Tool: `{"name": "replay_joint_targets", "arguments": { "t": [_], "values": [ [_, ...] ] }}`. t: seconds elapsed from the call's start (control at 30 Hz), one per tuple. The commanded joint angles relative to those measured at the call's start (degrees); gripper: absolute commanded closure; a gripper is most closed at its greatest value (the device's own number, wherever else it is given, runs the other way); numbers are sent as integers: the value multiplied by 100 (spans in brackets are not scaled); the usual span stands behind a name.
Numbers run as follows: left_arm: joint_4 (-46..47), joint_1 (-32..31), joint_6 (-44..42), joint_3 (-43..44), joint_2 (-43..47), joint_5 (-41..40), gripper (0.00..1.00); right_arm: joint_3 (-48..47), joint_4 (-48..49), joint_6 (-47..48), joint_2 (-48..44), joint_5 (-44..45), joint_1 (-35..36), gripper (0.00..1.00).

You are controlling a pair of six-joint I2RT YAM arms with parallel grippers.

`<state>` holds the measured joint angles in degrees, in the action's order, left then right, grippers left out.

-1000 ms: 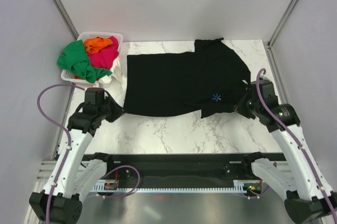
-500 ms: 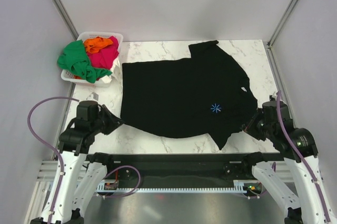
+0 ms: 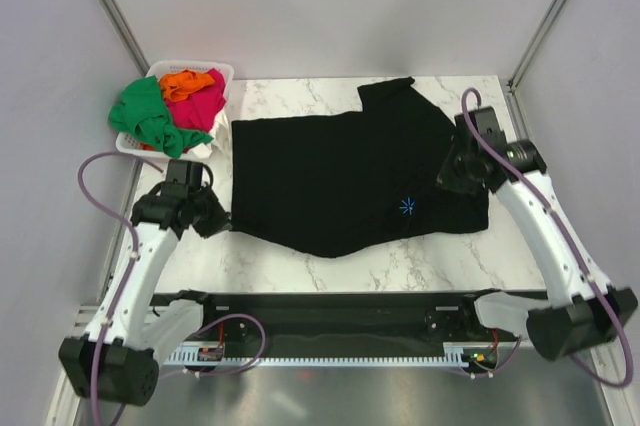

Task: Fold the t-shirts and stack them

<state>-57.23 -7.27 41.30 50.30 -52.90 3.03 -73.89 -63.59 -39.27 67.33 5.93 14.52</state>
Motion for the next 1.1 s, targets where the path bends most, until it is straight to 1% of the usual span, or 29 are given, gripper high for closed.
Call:
{"name": "replay_joint_targets", "arguments": {
  "t": [0.0, 0.07, 0.17, 0.2, 0.4, 0.43, 0.47, 0.57, 0.67, 0.77, 0.83, 0.87, 0.9, 0.93, 0.97, 1.0, 1.03, 1.07],
  "values": [
    [370, 260, -447, 331, -500, -224, 98, -740, 576, 454, 900, 452, 7, 100],
    [598, 505, -596, 418, -772, -119, 98, -1178, 646, 648, 1324, 619, 15, 100],
    [853, 708, -728, 594, -1309, -48, 98, -1767, 681, 867, 2081, 795, 7, 100],
    [915, 718, -746, 647, -1580, -57, 98, -1900, 690, 920, 2396, 874, -20, 100],
    [1328, 718, -816, 963, -2434, 5, 98, -2805, 761, 1184, 3416, 936, -186, 100],
    [1390, 718, -808, 990, -2661, 31, 98, -2920, 761, 1193, 3531, 962, -213, 100],
    [1425, 875, -808, 1060, -2768, 40, 98, -3147, 752, 1219, 3646, 962, -222, 100],
    [1531, 885, -781, 1218, -3172, 66, 98, -3552, 752, 1246, 4059, 989, -283, 100],
    [1627, 894, -755, 1350, -3480, 84, 98, -3860, 769, 1307, 4428, 997, -292, 100],
    [1697, 902, -781, 1473, -3691, 84, 98, -3966, 831, 1369, 4692, 1067, -301, 100],
    [1733, 920, -790, 1543, -3920, 75, 98, -3949, 1023, 1474, 4842, 1050, -310, 100],
    [1777, 920, -842, 1631, -3990, 119, 98, -3940, 1268, 1640, 4894, 1015, -327, 100],
    [1768, 929, -886, 1693, -4165, 189, 98, -3966, 1331, 1720, 5043, 893, -371, 97],
    [1768, 929, -956, 1754, -4236, 311, 90, -4062, 1306, 1781, 5131, 701, -424, 51],
    [1725, 929, -1044, 1816, -4272, 600, 80, -4211, 1192, 1869, 5184, 385, -502, 31],
    [1707, 929, -1054, 1799, -4263, 716, 65, -4178, 1157, 1861, 5168, 243, -634, 20],
    [1707, 938, -1062, 1747, -4089, 743, 44, -4047, 1182, 1835, 4906, 363, -679, 2],
    [1707, 938, -1036, 1555, -3931, 639, 38, -3559, 1357, 1791, 4704, 425, -740, 2]
  ]
}}
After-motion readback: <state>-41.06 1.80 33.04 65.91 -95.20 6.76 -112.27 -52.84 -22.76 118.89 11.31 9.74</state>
